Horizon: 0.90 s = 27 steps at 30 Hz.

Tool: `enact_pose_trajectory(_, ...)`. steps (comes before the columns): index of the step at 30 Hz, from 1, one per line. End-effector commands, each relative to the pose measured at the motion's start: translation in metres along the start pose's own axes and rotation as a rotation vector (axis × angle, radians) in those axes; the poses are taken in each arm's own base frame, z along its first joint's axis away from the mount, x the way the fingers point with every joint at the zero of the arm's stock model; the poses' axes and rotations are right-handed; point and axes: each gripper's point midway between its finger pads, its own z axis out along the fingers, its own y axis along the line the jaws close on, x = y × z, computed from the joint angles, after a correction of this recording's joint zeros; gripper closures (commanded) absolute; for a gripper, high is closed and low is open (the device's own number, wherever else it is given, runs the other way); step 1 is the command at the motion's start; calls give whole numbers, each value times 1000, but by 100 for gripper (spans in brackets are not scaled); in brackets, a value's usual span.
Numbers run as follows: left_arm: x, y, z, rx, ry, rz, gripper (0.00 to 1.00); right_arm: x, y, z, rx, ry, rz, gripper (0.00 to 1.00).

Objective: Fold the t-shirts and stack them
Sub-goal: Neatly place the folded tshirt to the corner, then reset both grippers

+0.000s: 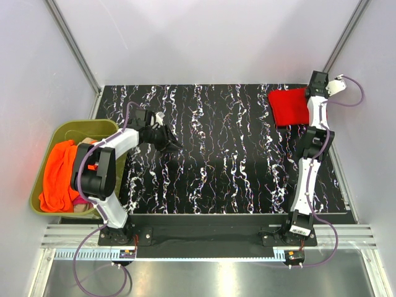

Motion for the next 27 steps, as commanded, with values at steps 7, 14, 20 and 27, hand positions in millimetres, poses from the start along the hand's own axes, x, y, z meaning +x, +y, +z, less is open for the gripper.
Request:
enact_pose_trajectory(7,-11,-27,-12,58,-48,48,63,-12,4,0,-57,12,-93,68)
enact_pose_trajectory(14,-11,-41,-26,83,-84,75,63,-48,20,-34,-112,-18,-320,25)
enact_pose_trajectory(20,-5,-60,-48,122,-134,120,62,-111,35,-107,-46,-136,-536,2)
enact_pose_trajectory(27,13,-68,-70,152,-166,182,61,-115,38,-185,-24,-106,-748,0)
